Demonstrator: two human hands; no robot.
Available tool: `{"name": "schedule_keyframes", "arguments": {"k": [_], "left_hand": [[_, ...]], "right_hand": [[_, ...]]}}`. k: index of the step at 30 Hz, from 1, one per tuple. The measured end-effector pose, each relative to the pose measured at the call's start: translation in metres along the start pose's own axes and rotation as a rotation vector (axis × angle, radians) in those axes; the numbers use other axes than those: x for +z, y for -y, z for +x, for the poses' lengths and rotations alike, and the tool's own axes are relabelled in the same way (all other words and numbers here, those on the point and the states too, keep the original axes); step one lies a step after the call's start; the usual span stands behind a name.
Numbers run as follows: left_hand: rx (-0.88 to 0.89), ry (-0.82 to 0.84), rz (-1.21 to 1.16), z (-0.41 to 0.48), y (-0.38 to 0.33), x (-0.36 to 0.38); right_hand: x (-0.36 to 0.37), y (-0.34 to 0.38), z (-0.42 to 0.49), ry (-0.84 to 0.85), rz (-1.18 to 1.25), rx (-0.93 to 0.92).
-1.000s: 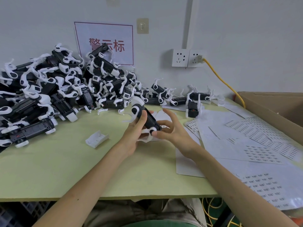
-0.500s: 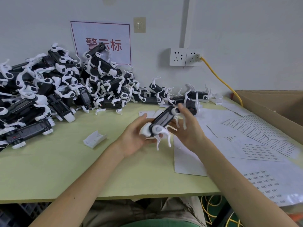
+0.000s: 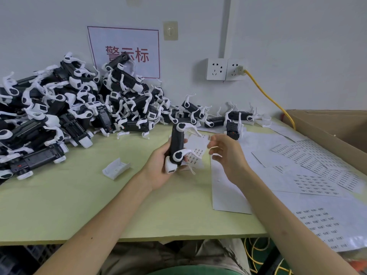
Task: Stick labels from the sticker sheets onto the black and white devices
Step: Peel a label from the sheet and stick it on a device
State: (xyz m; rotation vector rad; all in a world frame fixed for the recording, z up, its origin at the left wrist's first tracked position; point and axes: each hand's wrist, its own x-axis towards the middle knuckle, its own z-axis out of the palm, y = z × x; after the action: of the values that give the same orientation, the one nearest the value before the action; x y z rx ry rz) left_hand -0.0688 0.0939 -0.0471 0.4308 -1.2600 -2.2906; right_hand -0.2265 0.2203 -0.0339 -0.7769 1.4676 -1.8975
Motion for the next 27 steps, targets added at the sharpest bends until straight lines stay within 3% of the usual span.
{"name": "schedule_keyframes", "arguments": {"k": [4, 6, 16, 22, 27], "left_hand": [[0.039, 0.014, 0.077, -0.003, 0.002, 0.004], [0.07, 0.013, 0.164, -0.002, 0.004, 0.003], [0.216, -0.156, 0.491, 0.001, 0.023, 0.006], [0.36, -0.121, 0.661, -0.006, 0.029, 0.013], [0.361, -0.116, 0.696, -0.007, 0.029, 0.013]], "right_hand": [[0.011, 0.001, -0.006, 0.276, -0.079, -0.037], [0.014, -0.002, -0.009, 0.338, -0.15, -0.076], [0.02, -0.001, -0.015, 0.271, -0.138, -0.092], [0.021, 0.0, -0.017, 0.24, -0.145, -0.105], [0.021, 0.001, -0.017, 0.233, -0.114, -0.101]]}}
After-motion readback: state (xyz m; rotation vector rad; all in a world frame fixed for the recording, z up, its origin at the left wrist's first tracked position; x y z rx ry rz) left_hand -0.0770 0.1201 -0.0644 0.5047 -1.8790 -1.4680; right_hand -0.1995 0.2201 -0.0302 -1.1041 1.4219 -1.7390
